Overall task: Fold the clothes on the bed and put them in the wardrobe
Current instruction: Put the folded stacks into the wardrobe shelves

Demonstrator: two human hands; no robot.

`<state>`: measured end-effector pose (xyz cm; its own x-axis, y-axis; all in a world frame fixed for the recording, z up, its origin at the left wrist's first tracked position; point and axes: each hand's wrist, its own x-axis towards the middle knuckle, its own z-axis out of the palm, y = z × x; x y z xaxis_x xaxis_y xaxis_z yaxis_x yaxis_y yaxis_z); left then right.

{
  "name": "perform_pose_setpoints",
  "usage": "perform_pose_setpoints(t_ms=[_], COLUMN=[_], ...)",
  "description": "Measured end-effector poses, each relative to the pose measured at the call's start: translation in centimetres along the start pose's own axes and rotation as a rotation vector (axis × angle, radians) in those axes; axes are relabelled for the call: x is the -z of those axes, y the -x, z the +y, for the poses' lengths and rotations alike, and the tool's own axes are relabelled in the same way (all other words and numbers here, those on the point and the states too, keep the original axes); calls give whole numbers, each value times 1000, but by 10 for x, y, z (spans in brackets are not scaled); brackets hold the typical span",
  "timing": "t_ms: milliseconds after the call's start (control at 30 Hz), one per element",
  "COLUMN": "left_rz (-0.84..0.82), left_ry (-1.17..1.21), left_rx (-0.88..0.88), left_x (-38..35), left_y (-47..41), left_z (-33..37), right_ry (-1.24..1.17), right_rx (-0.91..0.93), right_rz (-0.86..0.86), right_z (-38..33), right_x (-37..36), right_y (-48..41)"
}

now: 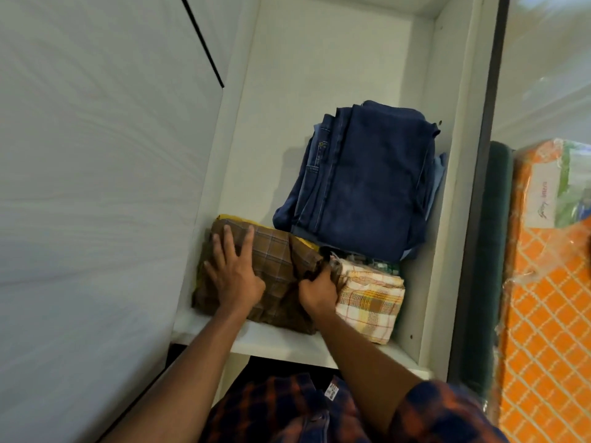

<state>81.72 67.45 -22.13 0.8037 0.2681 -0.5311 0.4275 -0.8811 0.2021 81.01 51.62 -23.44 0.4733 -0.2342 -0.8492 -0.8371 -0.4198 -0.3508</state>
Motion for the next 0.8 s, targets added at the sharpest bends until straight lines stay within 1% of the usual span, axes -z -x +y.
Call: perform_pose_setpoints(t_ms=[33,67,100,133,167,200,233,267,333,400,467,567,667,733,800], left_rz=[-101,-181,-241,-283,-315,-340,-366,-391,-428,-430,-418,-426,-451,-358,-201], left_ry=[2,-2,-14,-25,-31,-37,-48,-62,-87,-122,-133,-157,-112,15,283], left_rx=[3,11,15,20,29,39,51,59,70,81,98,92,88,79,103], left_x=[0,-1,-1,-1,-1,0,1,1,-2,-7,-14,-15,-4,6,22], left_y=[-2,-4,-7,-9,-13,-18,-22,-25,-28,-30,-34,-35,-39,-47,-44], left_z=[-1,-4,-6,-9,-12,-14,-15,-15,-12,-10,-9,-6,-9,-13,-9], right_ry=[-37,-34,40,174,313,446,552,629,728,746,753,715,534,367,253], right_rx=[111,272,454,622,756,834,854,813,632,486,455,435,356,360,379], right_rz=[99,212,304,357,348,286,191,86,-87,-230,-312,-350,-415,-402,-318], right_z=[0,0,0,1,3,5,7,9,14,12,8,3,-7,-20,-27], right_x=[-1,-1,-1,-3,-5,-8,-10,-10,-9,-6,-1,2,13,30,55], right_y=[10,20,27,31,32,29,22,14,-7,-27,-39,-41,-31,-22,-11])
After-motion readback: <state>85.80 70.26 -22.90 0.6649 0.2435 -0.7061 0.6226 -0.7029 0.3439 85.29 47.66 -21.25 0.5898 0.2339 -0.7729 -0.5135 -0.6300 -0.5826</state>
